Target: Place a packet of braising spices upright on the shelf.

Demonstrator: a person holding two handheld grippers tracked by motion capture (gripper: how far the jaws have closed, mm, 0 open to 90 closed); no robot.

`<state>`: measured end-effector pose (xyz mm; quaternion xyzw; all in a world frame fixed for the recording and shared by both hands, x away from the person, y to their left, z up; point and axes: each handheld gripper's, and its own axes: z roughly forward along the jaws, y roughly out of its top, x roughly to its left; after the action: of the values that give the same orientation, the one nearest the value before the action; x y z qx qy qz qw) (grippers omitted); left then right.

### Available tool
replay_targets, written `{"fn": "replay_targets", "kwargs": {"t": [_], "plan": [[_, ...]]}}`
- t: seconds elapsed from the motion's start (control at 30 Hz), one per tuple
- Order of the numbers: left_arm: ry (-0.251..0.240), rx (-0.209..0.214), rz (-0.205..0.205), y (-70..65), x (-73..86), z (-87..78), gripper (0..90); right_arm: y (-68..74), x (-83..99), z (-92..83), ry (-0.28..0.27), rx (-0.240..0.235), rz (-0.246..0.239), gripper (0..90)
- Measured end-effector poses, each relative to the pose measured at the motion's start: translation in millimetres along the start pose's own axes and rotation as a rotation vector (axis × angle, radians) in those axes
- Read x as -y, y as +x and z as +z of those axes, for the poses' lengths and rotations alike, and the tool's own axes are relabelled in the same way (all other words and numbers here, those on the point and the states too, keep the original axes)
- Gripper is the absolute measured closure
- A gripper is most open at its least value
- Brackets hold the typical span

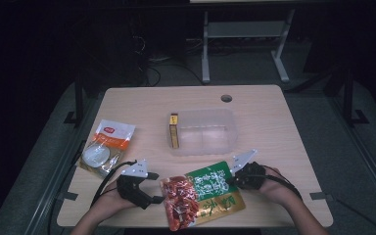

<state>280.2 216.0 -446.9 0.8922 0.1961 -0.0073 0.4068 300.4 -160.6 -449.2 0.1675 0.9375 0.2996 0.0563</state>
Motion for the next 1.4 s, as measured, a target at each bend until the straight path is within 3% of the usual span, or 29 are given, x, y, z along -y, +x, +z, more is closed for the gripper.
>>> {"fn": "replay_targets", "kwargs": {"t": [0.03, 0.07, 0.1, 0.13, 0.17, 0.3, 0.4, 0.6, 0.87, 1.3, 1.4], "plan": [[0.000, 0.000, 0.000, 0.0, 0.0, 0.0, 13.0, 0.0, 0.0, 0.0, 0.000, 0.000, 0.000, 89.0], [0.004, -0.009, 0.016, -0.9, -4.0, 2.0, 12.8, 0.1, 2.6, -6.9, -0.034, 0.021, 0.041, 76.3], [0.002, -0.009, 0.013, -1.9, -6.3, 4.0, 12.5, -0.2, 4.1, -9.3, -0.044, 0.046, 0.051, 69.2], [0.001, -0.006, 0.018, -1.9, -8.8, 6.3, 12.5, 0.2, 5.5, -11.5, -0.050, 0.062, 0.069, 63.1], [0.001, -0.006, 0.018, -1.9, -8.8, 6.3, 12.5, 0.2, 5.5, -11.5, -0.050, 0.062, 0.069, 63.1], [0.019, 0.011, 0.037, -4.1, -19.4, 22.5, 12.0, 2.3, 14.8, -20.1, -0.098, 0.079, 0.161, 39.8], [0.055, 0.027, 0.065, -4.4, -28.7, 39.6, 11.9, 3.9, 22.7, -26.0, -0.116, 0.104, 0.181, 35.2], [0.070, 0.028, 0.070, -0.6, -37.1, 53.7, 11.9, 8.7, 36.6, -38.3, -0.161, 0.140, 0.225, 32.9], [0.090, 0.009, 0.094, 0.5, -34.1, 68.8, 11.6, 6.2, 38.6, -36.7, -0.164, 0.126, 0.207, 32.7], [0.082, -0.014, 0.134, -3.9, -31.6, 70.2, 14.2, 6.1, 39.8, -36.4, -0.157, 0.132, 0.199, 33.4], [0.084, -0.014, 0.145, -5.7, -32.3, 68.7, 21.4, 6.7, 39.0, -35.0, -0.153, 0.129, 0.194, 33.5]]}}
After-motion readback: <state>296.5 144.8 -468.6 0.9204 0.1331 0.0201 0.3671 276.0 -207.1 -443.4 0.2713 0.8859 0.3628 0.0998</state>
